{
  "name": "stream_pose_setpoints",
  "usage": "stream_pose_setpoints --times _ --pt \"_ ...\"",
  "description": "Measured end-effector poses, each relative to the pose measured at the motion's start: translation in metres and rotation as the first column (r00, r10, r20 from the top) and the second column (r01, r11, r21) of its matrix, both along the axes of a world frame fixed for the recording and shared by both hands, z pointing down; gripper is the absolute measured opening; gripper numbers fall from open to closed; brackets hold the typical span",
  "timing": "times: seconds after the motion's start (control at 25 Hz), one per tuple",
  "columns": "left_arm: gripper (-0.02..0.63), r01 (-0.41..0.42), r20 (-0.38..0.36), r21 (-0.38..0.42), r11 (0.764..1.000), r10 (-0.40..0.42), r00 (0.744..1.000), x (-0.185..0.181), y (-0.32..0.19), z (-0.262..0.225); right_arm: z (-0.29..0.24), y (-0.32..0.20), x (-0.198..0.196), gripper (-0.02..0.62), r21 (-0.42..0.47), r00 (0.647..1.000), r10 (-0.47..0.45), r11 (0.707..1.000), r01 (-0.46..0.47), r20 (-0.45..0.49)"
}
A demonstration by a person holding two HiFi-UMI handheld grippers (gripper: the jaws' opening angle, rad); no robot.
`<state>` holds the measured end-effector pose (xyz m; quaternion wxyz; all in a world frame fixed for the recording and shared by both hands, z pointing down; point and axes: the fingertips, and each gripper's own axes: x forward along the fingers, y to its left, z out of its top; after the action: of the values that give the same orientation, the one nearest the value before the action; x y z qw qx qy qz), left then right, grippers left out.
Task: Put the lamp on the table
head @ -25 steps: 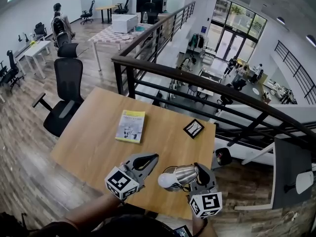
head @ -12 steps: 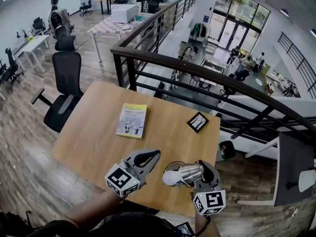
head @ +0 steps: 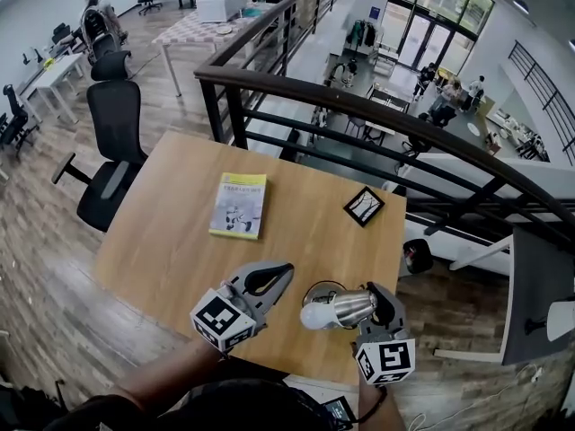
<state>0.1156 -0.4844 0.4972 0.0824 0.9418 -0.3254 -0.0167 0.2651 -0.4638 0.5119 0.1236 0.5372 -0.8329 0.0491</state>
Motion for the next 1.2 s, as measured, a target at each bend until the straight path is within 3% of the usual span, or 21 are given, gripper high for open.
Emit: stream_pose_setpoints --times 1.2 --pt "0.008 -0.033 0.007 -0.074 0.997 0.033 0.999 0.009 -0.033 0.036 0.044 -0.025 0.006 0.057 -0.083 0.999 0.042 0.996 -0.043 -0.015"
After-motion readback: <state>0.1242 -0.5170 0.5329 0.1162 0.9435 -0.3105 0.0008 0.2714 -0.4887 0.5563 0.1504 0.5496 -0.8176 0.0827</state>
